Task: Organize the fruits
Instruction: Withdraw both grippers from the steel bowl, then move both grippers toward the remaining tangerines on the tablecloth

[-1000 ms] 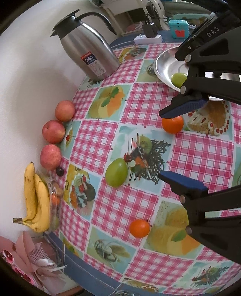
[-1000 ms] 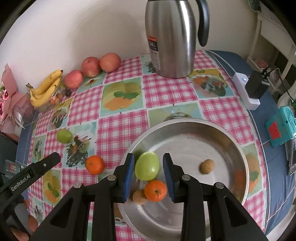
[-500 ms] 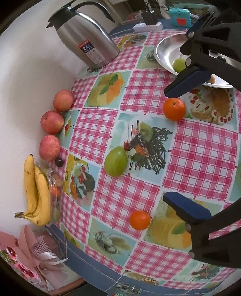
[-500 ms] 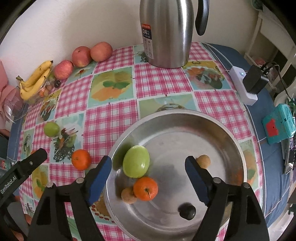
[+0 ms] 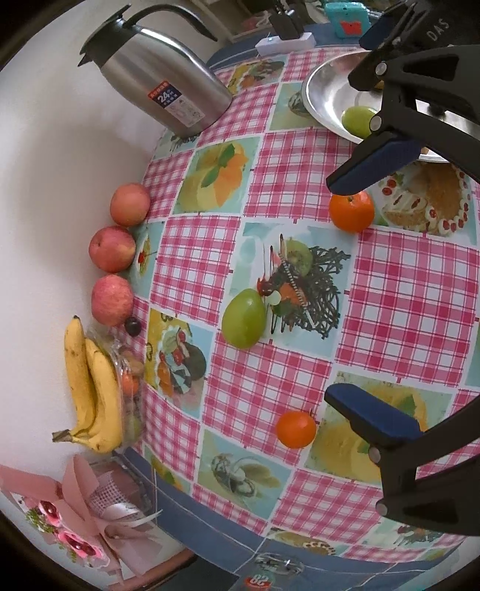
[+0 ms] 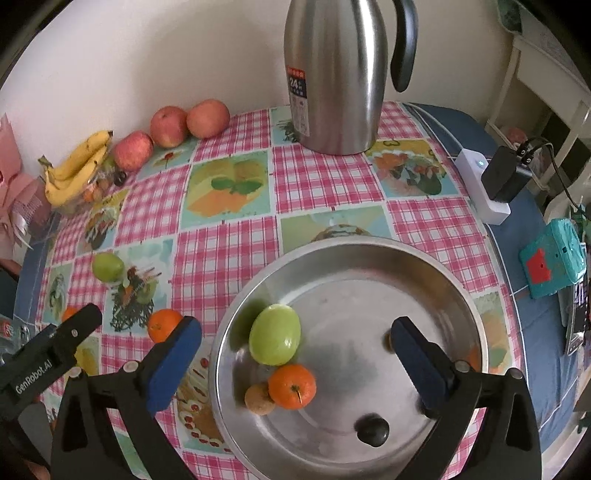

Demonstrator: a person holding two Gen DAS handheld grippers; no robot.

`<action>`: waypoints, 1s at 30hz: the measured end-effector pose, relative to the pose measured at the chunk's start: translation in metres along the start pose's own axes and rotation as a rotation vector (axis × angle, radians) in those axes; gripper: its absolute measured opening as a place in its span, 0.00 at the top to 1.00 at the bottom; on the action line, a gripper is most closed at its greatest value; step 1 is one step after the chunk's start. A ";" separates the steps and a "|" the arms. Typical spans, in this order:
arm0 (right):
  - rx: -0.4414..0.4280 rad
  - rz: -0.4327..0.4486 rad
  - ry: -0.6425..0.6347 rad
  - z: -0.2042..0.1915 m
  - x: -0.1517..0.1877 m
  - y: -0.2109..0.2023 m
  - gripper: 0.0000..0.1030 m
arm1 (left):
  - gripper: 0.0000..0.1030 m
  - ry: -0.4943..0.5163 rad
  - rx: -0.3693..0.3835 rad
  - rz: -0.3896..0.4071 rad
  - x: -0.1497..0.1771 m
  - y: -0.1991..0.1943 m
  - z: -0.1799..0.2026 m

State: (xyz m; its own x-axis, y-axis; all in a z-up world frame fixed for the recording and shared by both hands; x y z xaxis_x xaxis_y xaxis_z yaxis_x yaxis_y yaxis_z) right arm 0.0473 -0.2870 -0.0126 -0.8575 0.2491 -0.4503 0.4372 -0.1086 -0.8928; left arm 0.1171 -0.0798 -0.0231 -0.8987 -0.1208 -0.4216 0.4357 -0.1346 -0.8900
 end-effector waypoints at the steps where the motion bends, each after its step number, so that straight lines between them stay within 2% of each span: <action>1: 0.000 0.002 0.005 0.000 0.000 0.000 0.01 | 0.00 0.005 -0.001 0.004 0.000 -0.001 0.000; 17: -0.078 0.030 0.046 -0.013 -0.005 -0.001 0.01 | 0.00 0.036 -0.016 0.045 -0.014 -0.012 -0.016; 22: -0.082 0.021 -0.009 -0.030 -0.009 0.000 0.01 | 0.00 0.007 -0.028 0.075 -0.024 -0.020 -0.038; 27: -0.073 -0.018 -0.073 -0.050 -0.007 0.006 0.01 | 0.00 -0.052 -0.067 0.093 -0.034 -0.023 -0.074; 30: -0.089 -0.011 -0.108 -0.065 -0.007 0.005 0.01 | 0.00 -0.096 -0.077 0.098 -0.038 -0.025 -0.097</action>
State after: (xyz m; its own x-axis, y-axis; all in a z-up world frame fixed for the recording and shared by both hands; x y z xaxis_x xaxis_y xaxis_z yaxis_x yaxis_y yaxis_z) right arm 0.0733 -0.2264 -0.0125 -0.8842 0.1446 -0.4441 0.4462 -0.0193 -0.8947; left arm 0.1350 0.0234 -0.0014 -0.8415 -0.2232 -0.4920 0.5125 -0.0419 -0.8576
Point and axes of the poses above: each gripper's, at about its wrist camera, not at the fingertips, and y roughly the way its jaws point, z to its right, x to its underside, the point moved 2 cm from there along y, roughly the way its jaws point, and after that the axes turned 8 degrees about -y, right-handed, at the moved point
